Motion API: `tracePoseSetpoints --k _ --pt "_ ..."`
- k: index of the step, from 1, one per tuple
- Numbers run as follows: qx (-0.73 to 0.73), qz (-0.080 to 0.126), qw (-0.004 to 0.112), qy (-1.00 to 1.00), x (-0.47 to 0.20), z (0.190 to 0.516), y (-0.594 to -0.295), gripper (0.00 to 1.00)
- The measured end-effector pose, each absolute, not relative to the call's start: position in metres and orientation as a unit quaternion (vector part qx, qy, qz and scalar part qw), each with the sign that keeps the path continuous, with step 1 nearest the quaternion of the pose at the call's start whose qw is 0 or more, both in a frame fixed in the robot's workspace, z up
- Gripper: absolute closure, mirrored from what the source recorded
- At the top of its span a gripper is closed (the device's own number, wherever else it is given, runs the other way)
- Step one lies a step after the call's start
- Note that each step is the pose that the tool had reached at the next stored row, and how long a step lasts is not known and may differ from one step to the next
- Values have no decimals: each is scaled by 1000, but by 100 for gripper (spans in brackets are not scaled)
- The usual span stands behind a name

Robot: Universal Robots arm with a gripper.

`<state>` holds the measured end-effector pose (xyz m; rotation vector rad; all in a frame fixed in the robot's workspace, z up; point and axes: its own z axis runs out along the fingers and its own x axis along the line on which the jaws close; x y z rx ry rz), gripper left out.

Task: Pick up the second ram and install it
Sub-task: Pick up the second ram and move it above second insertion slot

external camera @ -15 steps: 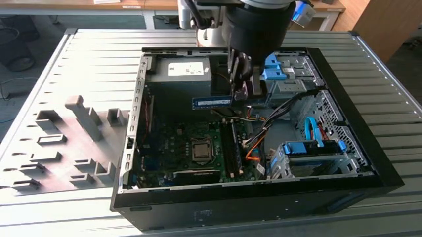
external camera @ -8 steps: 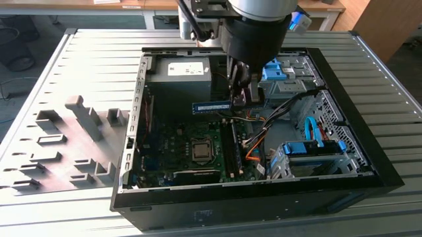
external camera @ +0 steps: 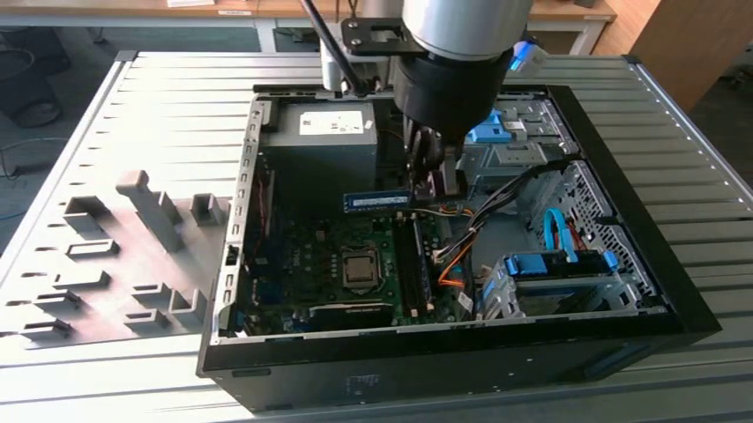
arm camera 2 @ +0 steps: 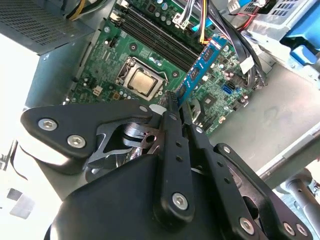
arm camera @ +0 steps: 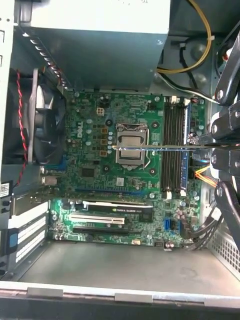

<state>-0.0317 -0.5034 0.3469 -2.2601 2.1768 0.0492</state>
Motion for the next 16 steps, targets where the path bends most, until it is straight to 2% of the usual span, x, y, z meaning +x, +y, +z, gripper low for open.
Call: tracePoseSetpoints --k 16 --pt "-720 16 2 694 -32 317 -504 86"
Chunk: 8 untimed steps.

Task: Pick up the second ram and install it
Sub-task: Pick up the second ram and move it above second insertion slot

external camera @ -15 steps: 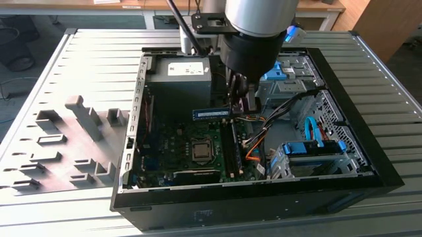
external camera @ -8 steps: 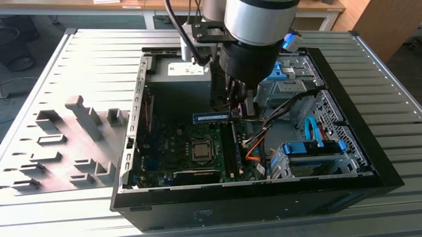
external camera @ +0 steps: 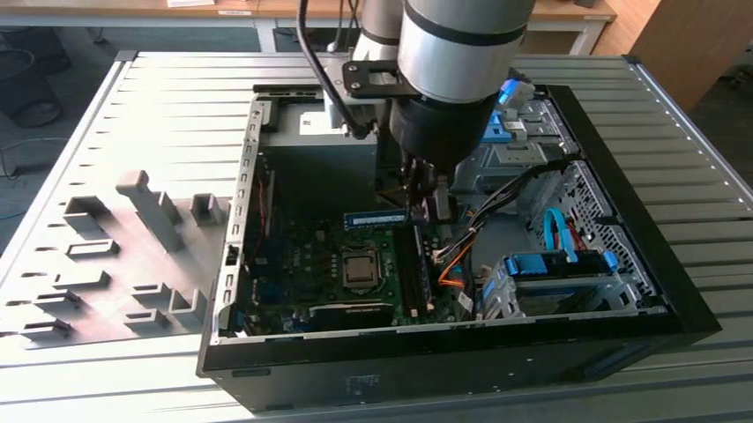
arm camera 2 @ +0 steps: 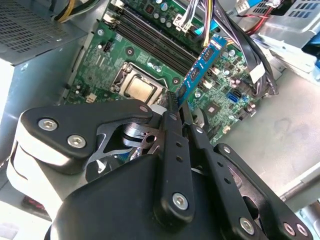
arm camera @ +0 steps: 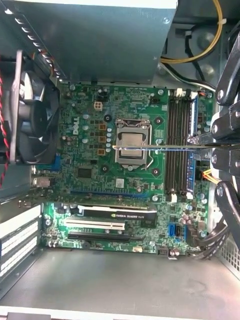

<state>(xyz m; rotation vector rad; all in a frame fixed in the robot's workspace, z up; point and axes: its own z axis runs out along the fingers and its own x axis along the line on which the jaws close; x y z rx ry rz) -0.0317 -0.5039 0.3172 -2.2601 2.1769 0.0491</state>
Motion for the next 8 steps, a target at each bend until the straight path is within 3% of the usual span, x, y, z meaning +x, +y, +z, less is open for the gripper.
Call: tracePoseSetpoints --k 8 --pt "-720 16 2 694 -32 308 -504 86"
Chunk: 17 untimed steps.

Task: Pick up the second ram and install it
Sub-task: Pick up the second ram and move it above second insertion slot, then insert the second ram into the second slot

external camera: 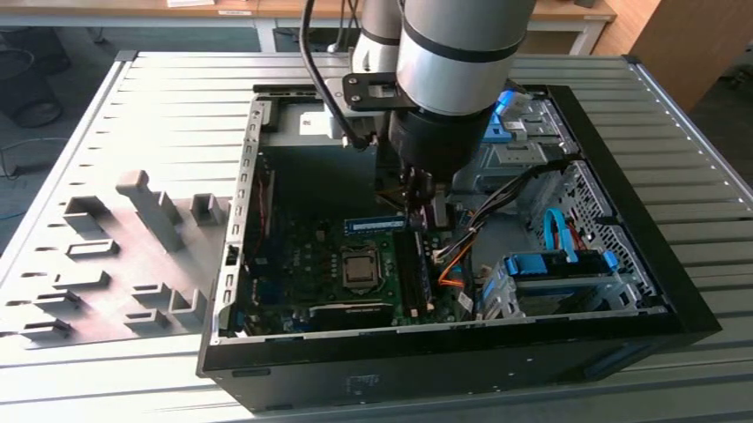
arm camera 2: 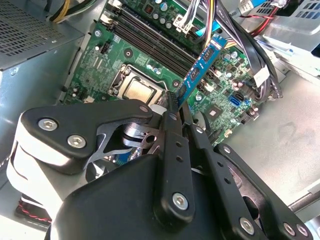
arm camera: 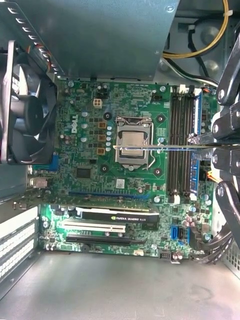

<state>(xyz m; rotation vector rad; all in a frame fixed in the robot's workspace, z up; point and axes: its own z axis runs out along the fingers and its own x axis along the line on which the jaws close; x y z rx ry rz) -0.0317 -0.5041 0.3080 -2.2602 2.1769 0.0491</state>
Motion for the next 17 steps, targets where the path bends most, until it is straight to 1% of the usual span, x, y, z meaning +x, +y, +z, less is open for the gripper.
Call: tracePoseSetpoints --k 12,17 --pt "-719 16 2 694 -32 308 -504 86" --pt "-695 15 2 719 -32 307 -504 86"
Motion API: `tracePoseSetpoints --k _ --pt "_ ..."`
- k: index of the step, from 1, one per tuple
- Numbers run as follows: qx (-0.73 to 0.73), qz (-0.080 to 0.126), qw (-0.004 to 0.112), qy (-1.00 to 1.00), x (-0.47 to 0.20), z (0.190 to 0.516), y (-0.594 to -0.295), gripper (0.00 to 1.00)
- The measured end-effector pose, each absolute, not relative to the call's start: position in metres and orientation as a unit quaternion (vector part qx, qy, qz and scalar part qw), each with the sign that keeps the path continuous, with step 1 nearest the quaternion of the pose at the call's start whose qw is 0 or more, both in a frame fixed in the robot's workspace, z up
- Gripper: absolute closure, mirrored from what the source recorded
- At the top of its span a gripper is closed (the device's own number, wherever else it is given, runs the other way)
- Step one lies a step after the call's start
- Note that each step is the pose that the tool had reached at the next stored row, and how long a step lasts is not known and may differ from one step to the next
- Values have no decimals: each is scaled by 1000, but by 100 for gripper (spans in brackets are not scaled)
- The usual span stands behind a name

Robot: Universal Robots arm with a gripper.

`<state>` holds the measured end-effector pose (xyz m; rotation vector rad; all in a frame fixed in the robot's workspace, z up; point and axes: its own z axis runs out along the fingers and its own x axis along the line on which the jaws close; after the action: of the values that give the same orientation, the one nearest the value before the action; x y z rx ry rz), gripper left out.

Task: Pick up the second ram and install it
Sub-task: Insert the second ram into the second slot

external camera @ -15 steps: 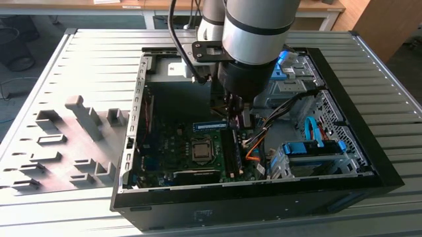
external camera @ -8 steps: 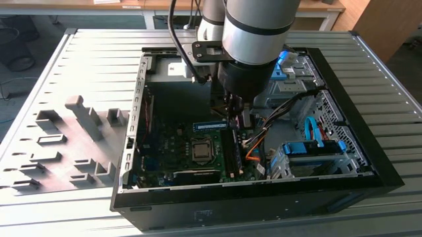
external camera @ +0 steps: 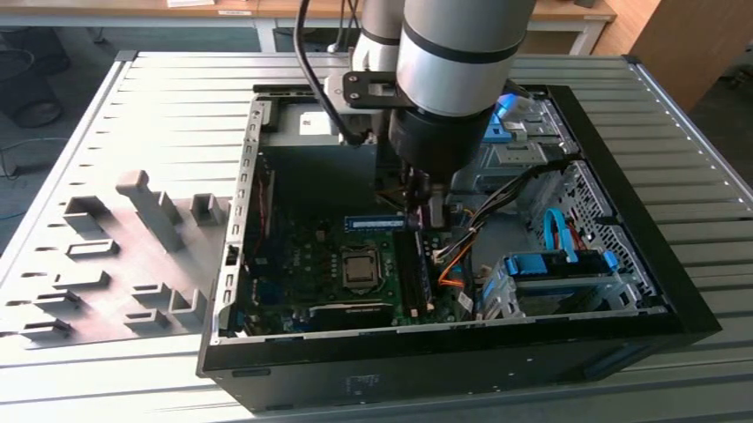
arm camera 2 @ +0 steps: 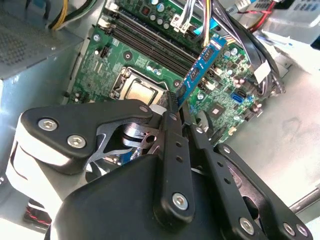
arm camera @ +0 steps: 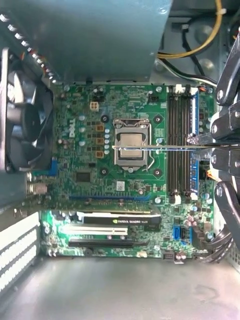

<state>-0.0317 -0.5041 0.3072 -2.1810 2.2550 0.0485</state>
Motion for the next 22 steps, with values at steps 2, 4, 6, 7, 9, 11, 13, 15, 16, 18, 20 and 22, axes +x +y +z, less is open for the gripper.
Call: tracePoseSetpoints --k 2,4,6,7,9,11,13,15,16,18,20,22 --pt "-682 15 2 731 -32 307 -504 86" --pt "-668 15 3 744 -32 307 -504 86" --pt "-655 15 3 756 -32 306 -504 86" --pt "-648 15 3 761 -32 306 -504 86" --pt "-636 15 3 772 -32 306 -504 86" --pt "-622 15 3 782 -32 306 -504 86" --pt "-612 15 4 791 -32 306 -504 86" --pt "-604 15 4 797 -32 306 -504 86" --pt "-600 15 4 800 -32 306 -504 86" --pt "-592 15 4 806 -32 305 -504 86" --pt "-585 15 4 811 -32 305 -504 86" --pt "-578 15 4 816 -32 305 -504 86"
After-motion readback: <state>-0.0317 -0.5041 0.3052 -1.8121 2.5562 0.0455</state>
